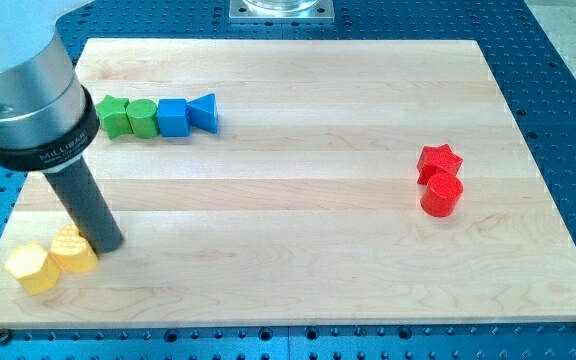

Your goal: Move the arm below the green circle

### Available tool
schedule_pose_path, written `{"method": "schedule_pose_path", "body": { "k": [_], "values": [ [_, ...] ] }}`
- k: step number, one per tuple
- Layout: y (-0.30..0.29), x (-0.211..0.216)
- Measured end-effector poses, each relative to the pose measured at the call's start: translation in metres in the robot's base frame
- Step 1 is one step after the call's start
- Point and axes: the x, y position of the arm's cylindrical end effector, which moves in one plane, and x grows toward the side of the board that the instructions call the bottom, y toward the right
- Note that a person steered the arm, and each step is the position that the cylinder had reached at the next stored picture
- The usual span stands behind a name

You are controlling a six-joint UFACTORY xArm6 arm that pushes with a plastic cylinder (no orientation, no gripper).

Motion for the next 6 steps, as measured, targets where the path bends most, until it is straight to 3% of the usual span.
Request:
{"method": "schedule_pose_path", "body": {
  "k": [3,4,5,6],
  "values": [
    [0.03,-0.008],
    [0.089,-0.06],
    [0.102,-0.084],
    [0.074,-0.087]
  ]
}}
